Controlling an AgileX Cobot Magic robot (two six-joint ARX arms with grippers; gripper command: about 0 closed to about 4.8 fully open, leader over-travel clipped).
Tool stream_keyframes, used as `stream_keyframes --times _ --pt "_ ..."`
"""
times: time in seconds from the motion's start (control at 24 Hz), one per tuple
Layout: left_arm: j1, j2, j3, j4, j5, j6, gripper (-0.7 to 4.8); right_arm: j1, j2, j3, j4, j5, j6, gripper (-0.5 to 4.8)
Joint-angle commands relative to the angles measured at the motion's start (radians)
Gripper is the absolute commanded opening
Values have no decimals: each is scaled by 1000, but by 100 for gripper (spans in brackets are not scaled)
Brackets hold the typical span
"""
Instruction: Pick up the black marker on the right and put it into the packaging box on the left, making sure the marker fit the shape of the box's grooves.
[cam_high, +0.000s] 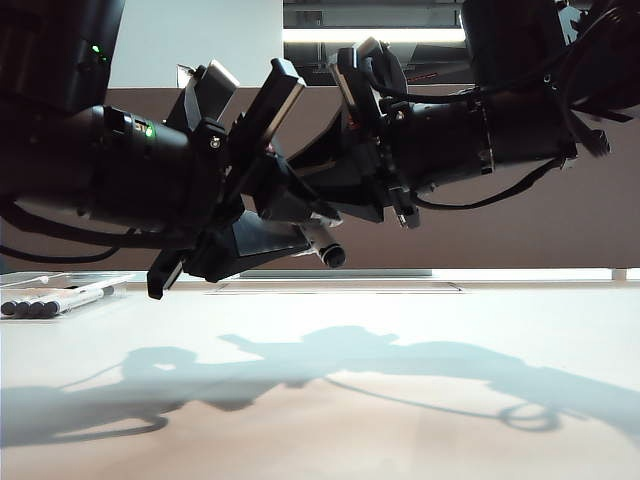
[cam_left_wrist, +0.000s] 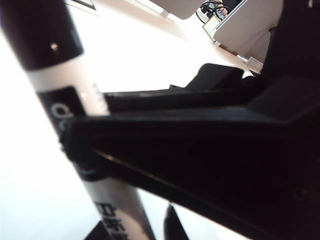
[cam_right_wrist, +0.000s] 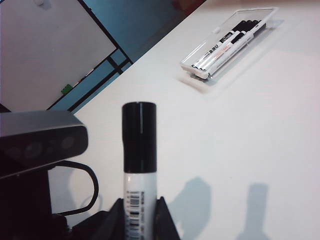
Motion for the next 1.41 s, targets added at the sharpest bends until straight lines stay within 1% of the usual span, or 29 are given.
stream_keyframes --times 0.04,0.25,0.37,0.5,0.54,0.58,0.62,0.67,0.71,0.83,1.0,1.16,1.33,1.37,1.41 --pt "-2 -2 6 32 7 5 51 3 -5 2 2 -6 1 -6" --pt "-2 -2 6 32 7 5 46 3 -5 2 2 -10 1 -6" --pt "-2 -2 6 32 7 5 -7 3 -5 2 2 -11 1 -6" --pt "-2 -2 5 32 7 6 -6 2 -5 2 2 -15 5 -2" --pt "-2 -2 5 32 7 5 -6 2 -5 2 1 -21 5 16" --pt "-2 -2 5 31 7 6 -6 2 -5 2 2 -27 5 48" --pt "-2 -2 5 32 7 8 -6 2 -5 2 1 -28 5 148" --pt "-2 -2 5 31 7 8 -6 2 -6 2 -1 -27 5 195" --pt "-2 -2 5 31 7 8 -6 2 -6 2 -6 -24 5 226" --pt "-2 -2 4 29 7 10 -6 -15 -9 2 -6 -25 5 226" --pt "-2 -2 4 20 7 48 -6 -41 -24 2 -29 -26 5 226" --pt "0 -2 4 13 7 72 -6 -69 -59 2 -84 -30 -6 226" --pt "32 -3 4 -14 7 72 -6 -92 -100 2 -162 -26 -47 223" --pt "46 -3 4 -23 7 72 -6 -98 -111 2 -186 -24 -62 206" --pt "62 -4 4 -32 8 72 -6 -104 -121 2 -209 -24 -73 165"
